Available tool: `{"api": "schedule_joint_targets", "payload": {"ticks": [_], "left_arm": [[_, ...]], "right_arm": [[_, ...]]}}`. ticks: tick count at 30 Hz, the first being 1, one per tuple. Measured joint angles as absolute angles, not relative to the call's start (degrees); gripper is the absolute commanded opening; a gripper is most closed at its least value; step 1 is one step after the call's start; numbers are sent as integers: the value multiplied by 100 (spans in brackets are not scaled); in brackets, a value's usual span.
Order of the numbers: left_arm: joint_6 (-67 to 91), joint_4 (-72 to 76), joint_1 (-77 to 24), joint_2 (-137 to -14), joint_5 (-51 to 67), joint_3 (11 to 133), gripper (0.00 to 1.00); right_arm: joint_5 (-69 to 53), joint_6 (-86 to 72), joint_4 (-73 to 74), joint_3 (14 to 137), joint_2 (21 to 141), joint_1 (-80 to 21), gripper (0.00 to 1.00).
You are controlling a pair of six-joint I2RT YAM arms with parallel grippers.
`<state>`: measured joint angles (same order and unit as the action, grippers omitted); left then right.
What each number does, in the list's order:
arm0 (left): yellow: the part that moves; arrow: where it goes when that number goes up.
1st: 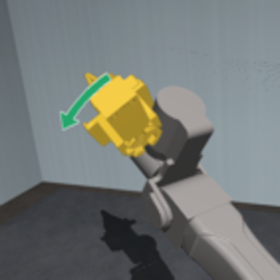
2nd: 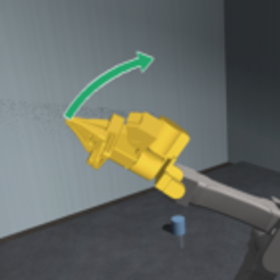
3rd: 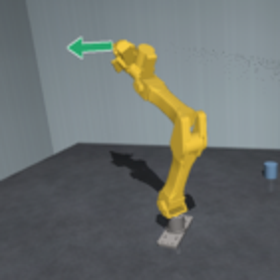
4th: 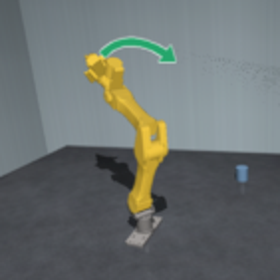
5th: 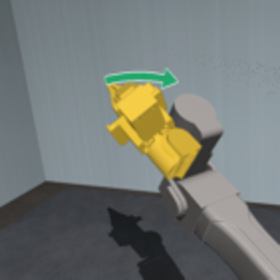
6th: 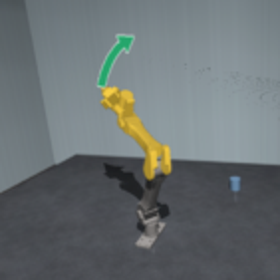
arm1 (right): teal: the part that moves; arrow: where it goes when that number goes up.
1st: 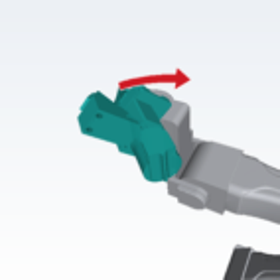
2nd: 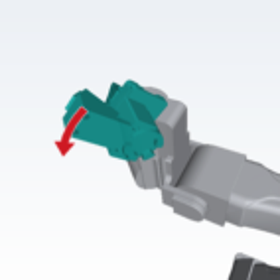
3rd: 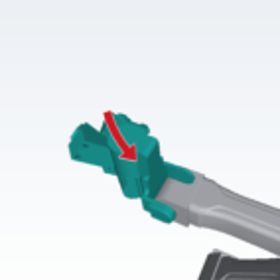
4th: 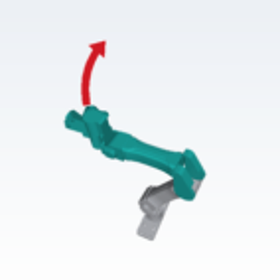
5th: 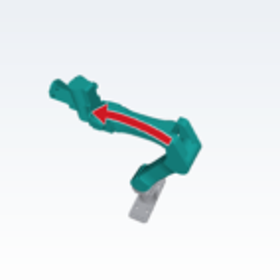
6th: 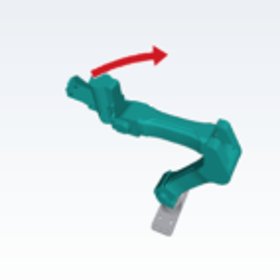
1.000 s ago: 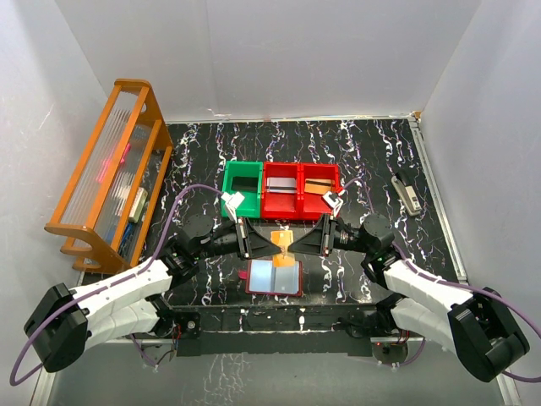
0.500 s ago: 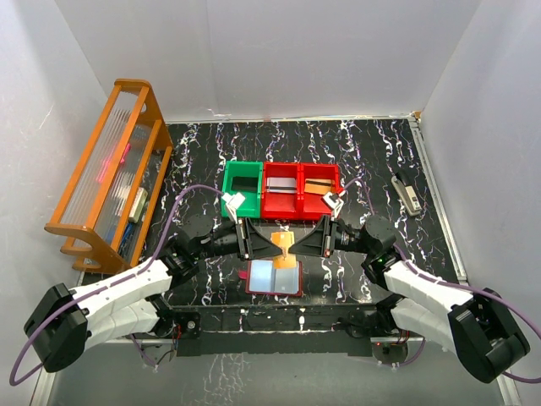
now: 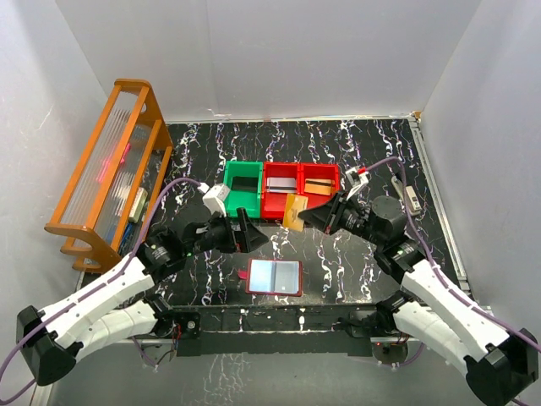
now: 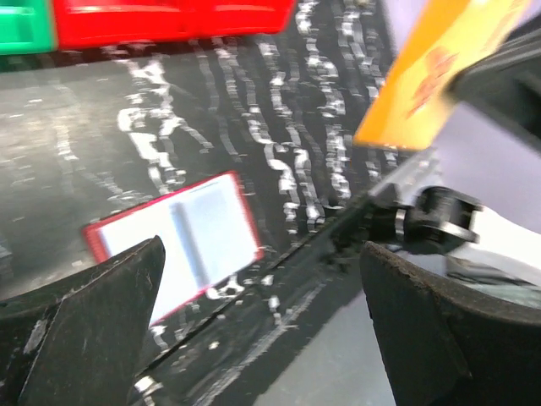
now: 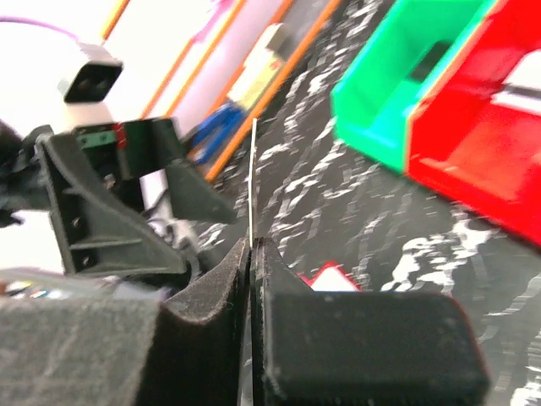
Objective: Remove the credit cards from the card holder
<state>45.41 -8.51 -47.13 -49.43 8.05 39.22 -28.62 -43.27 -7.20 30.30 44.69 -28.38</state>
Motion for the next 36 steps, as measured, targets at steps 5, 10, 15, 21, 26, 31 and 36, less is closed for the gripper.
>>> {"api": "schedule_joint_targets", "payload": {"ticks": [5,10,15,21,26,31,36], "left_arm": [[4071,-2073,-4705,-5133,-23,4263,98],[3684,-2749,-4324,-5295,-320,4394,98],[3262,-2947,-2847,-5297,152,4414,98],[2711,-3092,-2069,-5306,436,4418,99],[2226,-2912,-2069,-5094,517,4414,99],[1894,-2637,-2069,-4768,355,4303,99],[1750,-2421,-2069,-4753,187,4119,99]], "right_arm": [[-1520,-3133,425,3586,4547,-2838,0],[-596,-2093,1229,4029,5118,-2838,0],[-294,-1168,1518,4123,5334,-2838,0],[-301,-375,1509,4128,5349,-2838,0],[-279,-126,1500,4270,5645,-2838,0],[-69,-34,1483,4473,6160,-2838,0],[224,-1,1448,4609,6600,-2832,0]]}}
